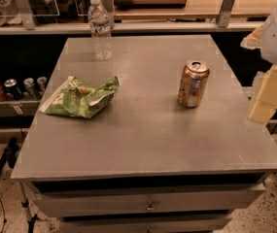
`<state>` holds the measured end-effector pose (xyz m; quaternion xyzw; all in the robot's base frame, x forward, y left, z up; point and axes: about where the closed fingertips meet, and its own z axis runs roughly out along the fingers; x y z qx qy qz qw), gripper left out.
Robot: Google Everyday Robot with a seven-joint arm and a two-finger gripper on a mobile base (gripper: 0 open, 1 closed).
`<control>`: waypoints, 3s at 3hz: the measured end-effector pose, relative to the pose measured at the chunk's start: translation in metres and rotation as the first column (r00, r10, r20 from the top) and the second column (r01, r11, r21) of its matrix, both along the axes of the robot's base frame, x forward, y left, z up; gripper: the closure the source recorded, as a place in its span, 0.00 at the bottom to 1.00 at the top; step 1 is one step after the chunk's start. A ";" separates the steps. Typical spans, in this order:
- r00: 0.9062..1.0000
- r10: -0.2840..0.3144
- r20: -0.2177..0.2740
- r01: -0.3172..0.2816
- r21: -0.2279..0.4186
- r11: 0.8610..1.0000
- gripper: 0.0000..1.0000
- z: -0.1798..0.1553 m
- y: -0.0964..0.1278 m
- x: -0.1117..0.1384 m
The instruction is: Pick green jalapeno chip bag
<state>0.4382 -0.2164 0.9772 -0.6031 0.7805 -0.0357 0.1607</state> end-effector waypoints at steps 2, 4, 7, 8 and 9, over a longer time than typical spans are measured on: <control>1.000 -0.004 0.031 0.003 0.034 0.999 0.00 -0.002 0.012 0.011; 0.993 0.108 0.054 -0.116 0.179 0.977 0.00 -0.004 0.085 0.057; 0.957 0.291 0.016 -0.288 0.209 0.935 0.00 -0.043 0.202 0.083; 0.945 0.326 -0.011 -0.317 0.202 0.926 0.00 -0.069 0.226 0.092; 0.934 0.356 -0.033 -0.342 0.209 0.916 0.00 -0.092 0.246 0.101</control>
Offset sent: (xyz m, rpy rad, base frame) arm 0.0293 0.0311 -0.0099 0.0884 -0.0618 -0.0078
